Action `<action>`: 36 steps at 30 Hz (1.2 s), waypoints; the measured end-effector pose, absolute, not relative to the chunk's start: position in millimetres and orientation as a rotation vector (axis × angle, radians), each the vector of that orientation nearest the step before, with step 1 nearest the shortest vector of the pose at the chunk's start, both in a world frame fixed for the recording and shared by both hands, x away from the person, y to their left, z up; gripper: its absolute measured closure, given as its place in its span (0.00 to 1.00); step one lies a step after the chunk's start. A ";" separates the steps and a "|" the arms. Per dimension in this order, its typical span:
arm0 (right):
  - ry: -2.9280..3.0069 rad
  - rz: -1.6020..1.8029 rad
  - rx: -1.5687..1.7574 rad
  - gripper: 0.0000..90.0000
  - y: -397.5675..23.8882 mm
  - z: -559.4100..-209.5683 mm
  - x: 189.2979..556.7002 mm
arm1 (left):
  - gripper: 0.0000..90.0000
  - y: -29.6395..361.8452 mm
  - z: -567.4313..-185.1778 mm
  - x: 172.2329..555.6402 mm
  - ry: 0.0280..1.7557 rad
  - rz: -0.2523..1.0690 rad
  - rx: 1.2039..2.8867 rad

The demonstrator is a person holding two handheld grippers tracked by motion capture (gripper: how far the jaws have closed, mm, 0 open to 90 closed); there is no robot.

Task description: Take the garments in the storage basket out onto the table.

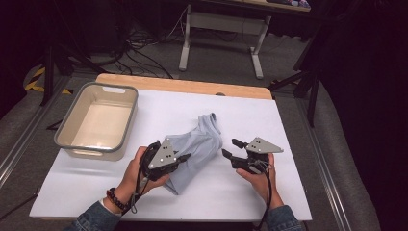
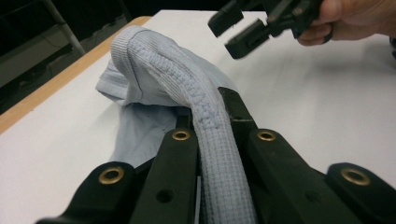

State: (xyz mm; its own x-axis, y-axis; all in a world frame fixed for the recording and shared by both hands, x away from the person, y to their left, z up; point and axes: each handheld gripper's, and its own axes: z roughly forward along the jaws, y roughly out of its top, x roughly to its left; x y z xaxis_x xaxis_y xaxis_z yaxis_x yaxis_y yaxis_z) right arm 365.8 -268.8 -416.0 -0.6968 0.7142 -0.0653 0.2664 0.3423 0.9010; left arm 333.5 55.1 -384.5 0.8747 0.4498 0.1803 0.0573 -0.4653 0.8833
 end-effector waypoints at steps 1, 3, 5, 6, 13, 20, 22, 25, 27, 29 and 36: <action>2.171 1.322 0.856 0.46 -268.0 -416.7 366.5 | 0.95 57.3 -383.0 333.8 0.375 0.483 2.013; 2.206 1.324 0.835 0.43 -263.1 -419.1 368.3 | 0.95 61.0 -380.6 334.6 0.378 0.491 2.009; 2.242 1.305 0.801 0.41 -257.1 -421.1 370.6 | 0.95 64.6 -378.5 335.3 0.387 0.494 2.004; 2.296 1.289 0.763 0.40 -250.3 -425.6 376.5 | 0.95 66.9 -377.0 336.1 0.387 0.492 2.006; 2.351 1.268 0.700 0.37 -238.6 -435.0 395.5 | 0.95 74.7 -373.3 337.3 0.398 0.499 2.011; 2.393 1.164 0.717 0.46 -229.7 -444.3 407.0 | 0.95 76.4 -372.5 337.7 0.400 0.497 2.002; 2.411 1.130 0.728 0.45 -229.2 -447.8 409.6 | 0.95 76.5 -372.2 337.6 0.400 0.495 2.001; 2.387 1.133 0.751 0.42 -230.5 -448.5 412.3 | 0.95 75.6 -372.4 338.0 0.396 0.491 2.003; 2.366 1.188 0.743 0.46 -231.0 -446.1 412.9 | 0.95 75.5 -372.2 337.9 0.402 0.503 2.005; 2.377 1.186 0.706 0.57 -227.2 -445.2 412.4 | 0.95 77.0 -371.4 338.5 0.408 0.506 2.002; 2.345 1.177 0.670 0.86 -221.1 -440.8 410.9 | 0.95 81.9 -371.1 341.8 0.423 0.508 1.995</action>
